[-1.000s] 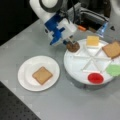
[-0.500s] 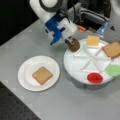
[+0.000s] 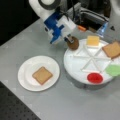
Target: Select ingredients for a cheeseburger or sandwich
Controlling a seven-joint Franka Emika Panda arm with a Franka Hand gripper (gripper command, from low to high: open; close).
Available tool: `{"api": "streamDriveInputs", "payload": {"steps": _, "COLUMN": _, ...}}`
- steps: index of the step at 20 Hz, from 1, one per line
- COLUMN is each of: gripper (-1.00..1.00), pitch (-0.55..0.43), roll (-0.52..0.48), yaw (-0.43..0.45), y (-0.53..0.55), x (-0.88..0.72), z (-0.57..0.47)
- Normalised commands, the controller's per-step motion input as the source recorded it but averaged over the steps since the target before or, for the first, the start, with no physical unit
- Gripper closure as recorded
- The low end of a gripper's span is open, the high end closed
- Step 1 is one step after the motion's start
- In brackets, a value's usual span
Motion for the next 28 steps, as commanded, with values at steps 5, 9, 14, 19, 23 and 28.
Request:
{"api": "streamDriveInputs", "payload": {"steps": 5, "gripper": 1.00, "pitch": 0.152, "roll": 0.007, "yaw": 0.087, "y": -0.18, "x": 0.12, "z": 0.36}}
{"api": "streamDriveInputs", "payload": {"steps": 9, "gripper": 1.00, "pitch": 0.162, "roll": -0.032, "yaw": 0.126, "y": -0.20, "x": 0.25, "z": 0.23}}
{"api": "streamDriveInputs", "payload": {"steps": 14, "gripper": 1.00, "pitch": 0.164, "roll": -0.017, "yaw": 0.116, "y": -0.38, "x": 0.49, "z": 0.12}}
{"api": "streamDriveInputs", "payload": {"steps": 19, "gripper": 1.00, "pitch": 0.186, "roll": 0.067, "yaw": 0.089, "y": -0.53, "x": 0.76, "z": -0.02}}
{"api": "streamDriveInputs", "payload": {"steps": 23, "gripper": 1.00, "pitch": 0.186, "roll": 0.174, "yaw": 0.144, "y": -0.51, "x": 0.86, "z": -0.14}}
{"api": "streamDriveInputs", "payload": {"steps": 28, "gripper": 1.00, "pitch": 0.171, "roll": 0.272, "yaw": 0.266, "y": -0.38, "x": 0.88, "z": -0.17}}
